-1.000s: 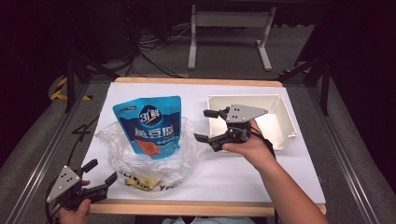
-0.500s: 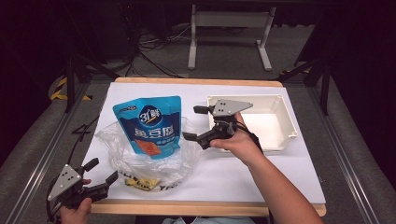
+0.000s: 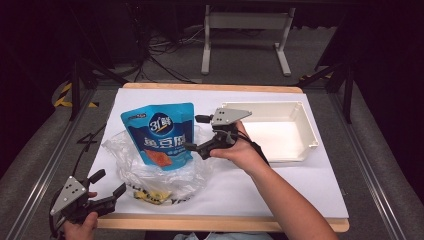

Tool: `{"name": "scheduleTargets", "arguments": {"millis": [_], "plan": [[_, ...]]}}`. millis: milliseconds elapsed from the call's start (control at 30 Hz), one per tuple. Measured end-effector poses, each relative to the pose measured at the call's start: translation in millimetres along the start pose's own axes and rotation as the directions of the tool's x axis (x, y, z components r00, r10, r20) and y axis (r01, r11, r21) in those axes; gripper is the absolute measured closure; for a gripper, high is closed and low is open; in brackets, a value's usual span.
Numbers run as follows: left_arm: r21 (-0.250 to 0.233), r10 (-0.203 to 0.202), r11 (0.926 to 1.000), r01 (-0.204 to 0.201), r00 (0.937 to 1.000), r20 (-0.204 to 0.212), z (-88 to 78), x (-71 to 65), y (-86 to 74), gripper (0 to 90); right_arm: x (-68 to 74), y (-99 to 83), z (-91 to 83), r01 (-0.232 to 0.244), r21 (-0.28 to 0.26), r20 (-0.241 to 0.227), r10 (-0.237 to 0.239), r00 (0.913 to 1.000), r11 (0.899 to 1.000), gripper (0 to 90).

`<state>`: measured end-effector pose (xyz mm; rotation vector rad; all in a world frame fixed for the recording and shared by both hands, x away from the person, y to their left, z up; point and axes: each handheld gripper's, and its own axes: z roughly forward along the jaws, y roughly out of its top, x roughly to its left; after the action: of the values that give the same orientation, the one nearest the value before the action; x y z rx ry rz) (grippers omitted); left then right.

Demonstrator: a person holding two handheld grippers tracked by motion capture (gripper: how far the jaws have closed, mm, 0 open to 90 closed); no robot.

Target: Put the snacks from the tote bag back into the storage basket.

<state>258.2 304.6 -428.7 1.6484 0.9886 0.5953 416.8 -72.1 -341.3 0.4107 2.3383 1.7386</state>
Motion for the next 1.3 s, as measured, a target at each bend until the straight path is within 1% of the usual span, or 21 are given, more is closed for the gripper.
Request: {"name": "scheduleTargets", "arguments": {"millis": [67,167,267,300,333,367,400,567,667,733,833,967,1067,1167,1300], "plan": [[0.0,0.0,1.0,0.0,1.0,0.0,-0.2,-0.1,0.1,15.5,-0.2,-4.1,7.0,-0.004,0.018,0.003,0.004,1.0,1.0,5.1],[-0.001,-0.002,1.0,0.002,1.0,0.001,-0.5,0.2,0.0,15.5,-1.4,-9.9,16.1,-0.007,0.026,0.002,0.007,1.0,1.0,6.2],[-0.001,-0.004,1.0,0.004,1.0,0.0,-0.4,0.4,-0.1,15.5,-1.7,-11.4,18.3,-0.008,0.03,0.003,0.008,1.0,1.0,6.9],[-0.001,-0.004,1.0,0.004,1.0,0.002,-0.3,0.5,-0.2,15.5,-2.0,-14.8,22.4,0.002,0.047,-0.002,-0.002,1.0,0.999,9.1],[0.0,-0.005,1.0,0.005,1.0,0.004,-0.4,0.7,-0.1,15.5,-1.6,-18.7,26.5,0.019,0.069,0.006,-0.019,0.9998,0.997,10.0],[0.0,-0.005,1.0,0.005,1.0,0.004,-0.4,0.7,-0.1,15.5,-1.6,-18.7,26.5,0.019,0.069,0.006,-0.019,0.9998,0.997,10.0],[0.0,-0.004,1.0,0.004,1.0,0.002,-0.6,0.7,0.0,15.5,-1.6,-22.7,30.7,0.007,0.072,0.008,-0.007,0.9999,0.997,10.1],[0.0,-0.007,1.0,0.007,1.0,0.002,-0.7,1.1,-0.1,15.5,-1.6,-30.1,38.9,-0.004,0.068,0.016,0.003,0.9999,0.998,10.0],[0.0,-0.007,1.0,0.007,1.0,0.001,-0.6,1.2,-0.1,15.5,-0.8,-34.9,44.9,-0.01,0.078,0.016,0.008,0.9998,0.997,10.0],[0.001,-0.007,1.0,0.007,1.0,0.001,-0.6,1.2,-0.1,15.5,-0.3,-38.2,49.1,-0.012,0.09,0.007,0.011,0.9999,0.996,10.0],[-0.001,-0.007,1.0,0.007,1.0,0.001,-0.9,1.1,-0.1,15.5,1.2,-42.8,55.3,0.012,0.119,0.014,-0.014,0.9998,0.993,10.0],[-0.003,-0.009,1.0,0.009,1.0,0.0,-0.8,1.2,-0.3,15.5,2.2,-47.5,61.7,0.02,0.14,0.02,-0.023,0.9995,0.99,10.0],[-0.003,-0.008,1.0,0.008,1.0,0.001,-0.7,1.6,-0.3,15.5,3.0,-50.8,66.1,0.019,0.135,0.017,-0.022,0.9996,0.991,10.0],[-0.002,-0.009,1.0,0.009,1.0,0.002,-0.6,1.6,-0.3,15.5,4.0,-53.0,69.6,0.029,0.136,0.012,-0.031,0.9994,0.99,10.0],[0.0,-0.006,1.0,0.006,1.0,0.003,-0.7,1.1,0.0,15.5,4.0,-54.4,73.0,0.031,0.112,-0.006,-0.031,0.9995,0.993,10.0]]}}
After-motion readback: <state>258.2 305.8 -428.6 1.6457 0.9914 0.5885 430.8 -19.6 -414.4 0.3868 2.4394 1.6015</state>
